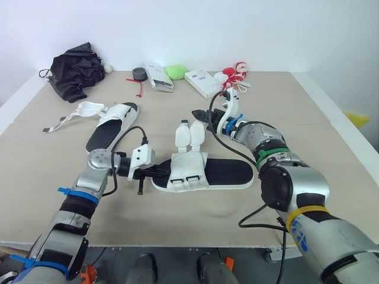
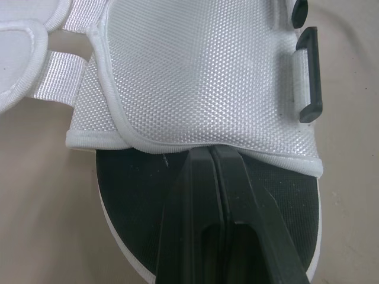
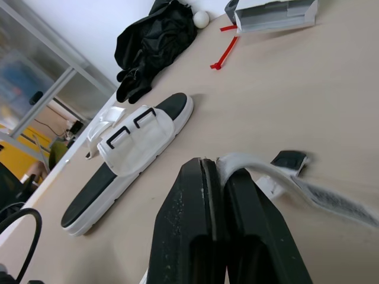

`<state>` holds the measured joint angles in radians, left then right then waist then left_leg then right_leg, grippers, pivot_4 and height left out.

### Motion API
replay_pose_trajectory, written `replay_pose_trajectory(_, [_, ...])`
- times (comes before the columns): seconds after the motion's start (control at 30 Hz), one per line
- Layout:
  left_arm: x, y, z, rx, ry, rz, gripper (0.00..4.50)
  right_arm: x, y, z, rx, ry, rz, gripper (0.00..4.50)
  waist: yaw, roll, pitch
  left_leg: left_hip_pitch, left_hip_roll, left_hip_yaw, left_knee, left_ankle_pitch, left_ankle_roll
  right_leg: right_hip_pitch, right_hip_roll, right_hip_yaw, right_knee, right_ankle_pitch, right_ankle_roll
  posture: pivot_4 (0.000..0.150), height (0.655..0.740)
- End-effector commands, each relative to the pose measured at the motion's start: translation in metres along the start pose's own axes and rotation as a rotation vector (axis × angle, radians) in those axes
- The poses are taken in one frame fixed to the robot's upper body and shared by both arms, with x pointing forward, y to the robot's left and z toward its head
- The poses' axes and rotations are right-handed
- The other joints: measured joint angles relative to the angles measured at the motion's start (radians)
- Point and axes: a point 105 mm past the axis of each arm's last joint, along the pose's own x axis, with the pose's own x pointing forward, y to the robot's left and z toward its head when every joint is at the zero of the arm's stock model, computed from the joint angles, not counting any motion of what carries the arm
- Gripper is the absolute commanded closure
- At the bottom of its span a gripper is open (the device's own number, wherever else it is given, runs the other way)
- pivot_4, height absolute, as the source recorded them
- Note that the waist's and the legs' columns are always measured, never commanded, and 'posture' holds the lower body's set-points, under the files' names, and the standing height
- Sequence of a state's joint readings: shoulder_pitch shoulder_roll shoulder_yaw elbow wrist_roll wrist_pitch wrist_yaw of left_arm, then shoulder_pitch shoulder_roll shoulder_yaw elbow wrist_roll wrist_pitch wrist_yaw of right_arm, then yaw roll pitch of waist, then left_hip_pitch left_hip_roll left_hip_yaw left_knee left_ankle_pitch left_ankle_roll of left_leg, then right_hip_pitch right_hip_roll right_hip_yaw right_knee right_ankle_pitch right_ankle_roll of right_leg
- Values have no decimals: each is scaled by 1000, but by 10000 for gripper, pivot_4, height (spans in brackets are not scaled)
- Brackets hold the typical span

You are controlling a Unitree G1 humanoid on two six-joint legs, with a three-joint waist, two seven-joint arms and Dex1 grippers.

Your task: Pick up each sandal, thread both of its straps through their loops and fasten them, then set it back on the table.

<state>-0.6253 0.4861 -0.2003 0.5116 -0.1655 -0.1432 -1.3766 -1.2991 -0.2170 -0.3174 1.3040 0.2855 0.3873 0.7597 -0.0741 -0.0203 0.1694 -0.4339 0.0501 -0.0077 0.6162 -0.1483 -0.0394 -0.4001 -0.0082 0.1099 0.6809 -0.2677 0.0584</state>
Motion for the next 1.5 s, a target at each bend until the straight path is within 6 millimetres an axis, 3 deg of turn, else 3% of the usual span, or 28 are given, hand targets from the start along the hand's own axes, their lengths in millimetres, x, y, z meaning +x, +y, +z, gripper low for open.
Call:
replay_pose_trajectory(0.03, [15,-30,-36,-122,108,-110,45000,2,22,34,-172,-85,86,42808,0,0,0,0,0,0,0,0,0,0,0,0,0,0,0,1500,7380])
replay_pose_trajectory(0.17, [14,-29,-35,-121,108,-108,45000,-2,47,28,-408,-37,295,42808,0,0,0,-1,0,0,0,0,0,-1,0,0,0,0,0,1500,7380])
replay_pose_trajectory(0.27, [15,-30,-36,-124,109,-112,45000,-18,62,17,-538,24,465,42808,2,0,0,-1,-1,-1,0,0,-1,0,0,0,0,-1,1,1500,7380])
replay_pose_trajectory(0.5, [20,-32,-36,-127,107,-133,45000,-50,98,25,-627,-3,642,42808,6,2,0,-3,-1,-3,0,-1,-1,-1,0,0,0,-2,1,1500,7380])
replay_pose_trajectory(0.63, [22,-30,-35,-125,105,-134,45000,-64,115,19,-655,2,713,42808,15,2,-1,-3,-1,-3,0,-1,-1,-1,0,-1,0,-3,1,1500,7380])
replay_pose_trajectory(0.8, [23,-29,-34,-124,103,-137,45000,-96,141,-18,-760,119,870,42808,30,2,-1,-5,-2,-4,0,-1,-2,-2,0,-1,0,-4,0,1500,7380])
replay_pose_trajectory(0.87, [22,-29,-34,-125,104,-136,45000,-105,138,-45,-902,220,887,42808,31,2,-1,-5,-2,-4,0,-2,-3,-2,0,-1,0,-5,0,1500,7380])
replay_pose_trajectory(0.97, [22,-29,-35,-124,106,-138,45000,-99,129,-62,-1093,230,815,42808,29,3,-1,-4,-2,-4,1,-3,-4,-1,0,-1,0,-6,0,1500,7380])
replay_pose_trajectory(1.07, [21,-29,-35,-125,107,-135,45000,-88,121,-67,-1376,179,719,42808,29,2,-2,-4,-2,-4,1,-3,-4,-1,0,-1,0,-6,-1,1500,7380])
replay_pose_trajectory(1.23, [19,-28,-36,-126,112,-131,45000,-92,117,-71,-1901,-2,736,42808,30,2,-2,-4,-2,-4,1,-3,-4,-1,0,-1,-1,-6,0,1500,7380])
replay_pose_trajectory(1.4, [19,-28,-36,-127,112,-133,45000,-101,96,-71,-2203,-99,741,42808,29,2,-2,-3,-2,-3,1,-3,-4,-1,0,-1,-1,-6,0,1500,7380])
replay_pose_trajectory(1.5, [18,-28,-36,-127,113,-133,45000,-103,91,-69,-2276,-155,725,42808,29,2,-2,-2,-2,-3,1,-3,-4,-1,0,0,-1,-6,-1,1500,7380])
